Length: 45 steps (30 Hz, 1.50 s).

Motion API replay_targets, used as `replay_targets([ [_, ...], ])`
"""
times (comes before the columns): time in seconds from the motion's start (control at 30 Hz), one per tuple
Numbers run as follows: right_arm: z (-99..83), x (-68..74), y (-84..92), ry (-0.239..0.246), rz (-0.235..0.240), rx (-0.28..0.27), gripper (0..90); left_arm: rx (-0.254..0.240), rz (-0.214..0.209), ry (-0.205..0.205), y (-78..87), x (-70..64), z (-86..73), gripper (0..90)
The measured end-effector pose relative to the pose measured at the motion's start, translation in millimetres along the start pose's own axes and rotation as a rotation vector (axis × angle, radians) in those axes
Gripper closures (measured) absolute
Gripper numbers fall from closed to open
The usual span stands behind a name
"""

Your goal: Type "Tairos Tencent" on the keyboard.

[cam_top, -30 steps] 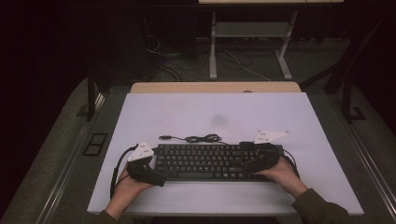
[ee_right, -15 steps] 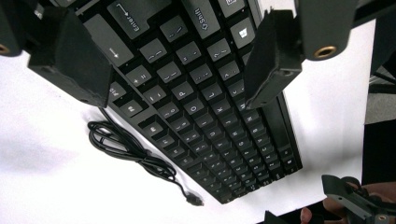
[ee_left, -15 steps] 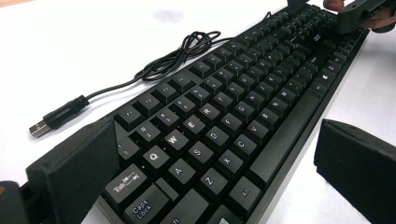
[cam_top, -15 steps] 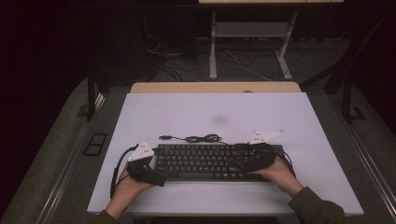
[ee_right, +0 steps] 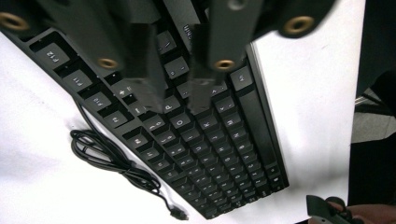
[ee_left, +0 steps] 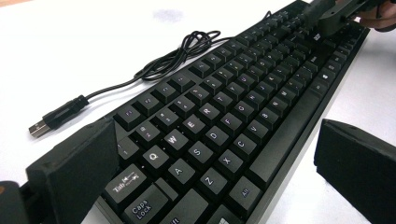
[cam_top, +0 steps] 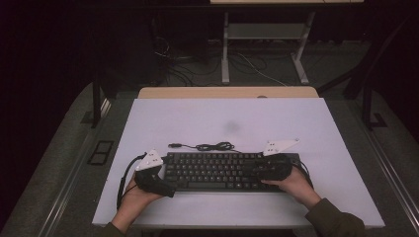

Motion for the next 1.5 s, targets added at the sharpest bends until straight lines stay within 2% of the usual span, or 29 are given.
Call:
replay_targets([
  [0.13,-3.0,1.3,0.7,0.014,0.022,0.02,89.2,0.001,0.001,0.0,0.1,0.0,0.0,0.0],
  [0.67,-15.4,5.5,-5.8,0.039,0.046,0.095,89.2,0.002,0.001,-0.002,0.1,0.0,-0.1,0.0],
  [1.07,-22.5,5.2,-9.5,0.057,0.043,0.143,89.2,0.004,0.002,-0.003,0.0,-0.1,-0.3,0.0],
  [1.5,-24.7,4.9,-10.4,0.065,0.033,0.162,89.3,-0.001,0.0,-0.009,-1.0,-0.5,2.2,0.0],
])
Point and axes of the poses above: each handheld gripper's, and its own axes: y roughly backward along the jaws, z roughly out of its top, x roughly to its left, the point moved 8 cm from there along -y, roughly forward along the jaws, and after that the axes turned 4 degrees about y, right-handed, at the moved point
